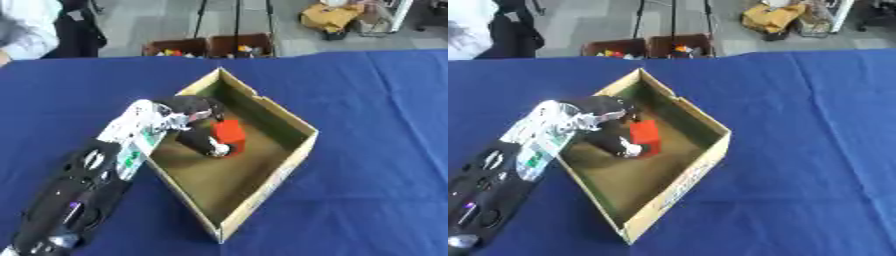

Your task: Pick up objects on the table and place them in the box.

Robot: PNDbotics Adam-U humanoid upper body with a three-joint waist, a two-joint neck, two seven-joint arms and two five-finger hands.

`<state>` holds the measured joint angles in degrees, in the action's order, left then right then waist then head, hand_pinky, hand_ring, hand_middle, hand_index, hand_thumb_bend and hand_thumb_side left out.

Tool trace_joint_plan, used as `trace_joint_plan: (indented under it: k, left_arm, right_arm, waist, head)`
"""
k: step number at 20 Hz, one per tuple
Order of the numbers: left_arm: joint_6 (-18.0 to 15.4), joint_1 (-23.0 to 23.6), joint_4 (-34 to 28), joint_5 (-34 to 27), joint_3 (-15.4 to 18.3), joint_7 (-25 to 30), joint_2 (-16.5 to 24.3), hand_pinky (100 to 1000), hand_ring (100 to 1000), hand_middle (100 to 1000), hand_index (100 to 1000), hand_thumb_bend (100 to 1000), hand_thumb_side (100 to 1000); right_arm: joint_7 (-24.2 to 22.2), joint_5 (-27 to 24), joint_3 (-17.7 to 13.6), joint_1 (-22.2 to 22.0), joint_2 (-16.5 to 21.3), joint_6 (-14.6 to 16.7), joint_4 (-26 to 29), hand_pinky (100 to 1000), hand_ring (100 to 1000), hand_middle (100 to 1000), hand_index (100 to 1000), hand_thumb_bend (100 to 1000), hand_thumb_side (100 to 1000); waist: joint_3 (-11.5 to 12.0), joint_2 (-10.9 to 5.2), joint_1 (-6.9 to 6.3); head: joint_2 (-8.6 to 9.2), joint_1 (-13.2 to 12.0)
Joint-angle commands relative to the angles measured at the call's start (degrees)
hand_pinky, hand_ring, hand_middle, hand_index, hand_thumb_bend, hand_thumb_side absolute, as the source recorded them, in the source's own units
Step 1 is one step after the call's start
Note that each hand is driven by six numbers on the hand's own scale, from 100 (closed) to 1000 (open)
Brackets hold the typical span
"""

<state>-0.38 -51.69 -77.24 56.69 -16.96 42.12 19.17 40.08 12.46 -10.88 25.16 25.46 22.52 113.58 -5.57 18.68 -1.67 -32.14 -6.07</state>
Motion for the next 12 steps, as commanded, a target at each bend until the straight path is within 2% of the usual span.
trace_joint_plan:
  k: [1, 4, 5, 6, 7, 8, 12]
  left_arm:
    - [0.79, -1.1, -4.95, 1.65, 2.12, -2.55, 1.97, 654, 823, 965, 1000, 627, 920]
    - [2.46, -1.17, -12.08, 0.99, 4.61, -6.62, 3.85, 614, 790, 920, 1000, 543, 1000]
    - [3.42, -1.05, -14.92, -0.26, 5.71, -8.22, 4.57, 603, 779, 906, 993, 491, 1000]
    - [4.88, -0.89, -18.11, -1.97, 7.1, -10.3, 5.46, 575, 758, 873, 980, 382, 1000]
    - [6.82, -0.54, -21.53, -4.19, 8.58, -12.83, 6.5, 567, 751, 863, 976, 339, 1000]
    - [8.69, -0.17, -24.33, -6.36, 9.71, -15.01, 7.4, 551, 735, 842, 967, 266, 979]
    - [16.26, 2.38, -34.94, -18.94, 14.2, -25.08, 11.47, 516, 701, 797, 942, 200, 891]
  right_arm:
    - [0.17, 0.0, -0.35, 0.31, 1.25, -0.01, 1.01, 761, 705, 755, 738, 100, 636]
    - [0.27, 0.14, -0.49, 0.08, 1.37, -0.08, 1.01, 761, 705, 756, 738, 100, 637]
    - [0.33, 0.2, -0.54, 0.0, 1.41, -0.11, 1.01, 761, 705, 756, 738, 100, 637]
    - [0.4, 0.28, -0.62, -0.08, 1.47, -0.13, 1.01, 761, 705, 755, 738, 100, 637]
    - [0.5, 0.37, -0.71, -0.16, 1.54, -0.15, 1.01, 761, 705, 755, 738, 100, 637]
    - [0.59, 0.44, -0.77, -0.22, 1.59, -0.17, 1.01, 761, 705, 755, 738, 100, 638]
    - [0.97, 0.8, -1.03, -0.48, 1.84, -0.25, 1.01, 760, 706, 755, 739, 100, 642]
  waist:
    - [0.15, -0.56, 0.09]
    - [0.57, -0.69, 0.15]
    - [0.74, -0.73, 0.16]
    - [0.96, -0.79, 0.17]
    - [1.19, -0.83, 0.19]
    - [1.38, -0.87, 0.22]
    - [2.19, -1.01, 0.47]
  head:
    - [0.1, 0.39]
    - [-0.14, 1.07]
    - [-0.22, 1.33]
    - [-0.25, 1.68]
    - [-0.25, 2.03]
    - [-0.26, 2.33]
    - [-0.19, 3.51]
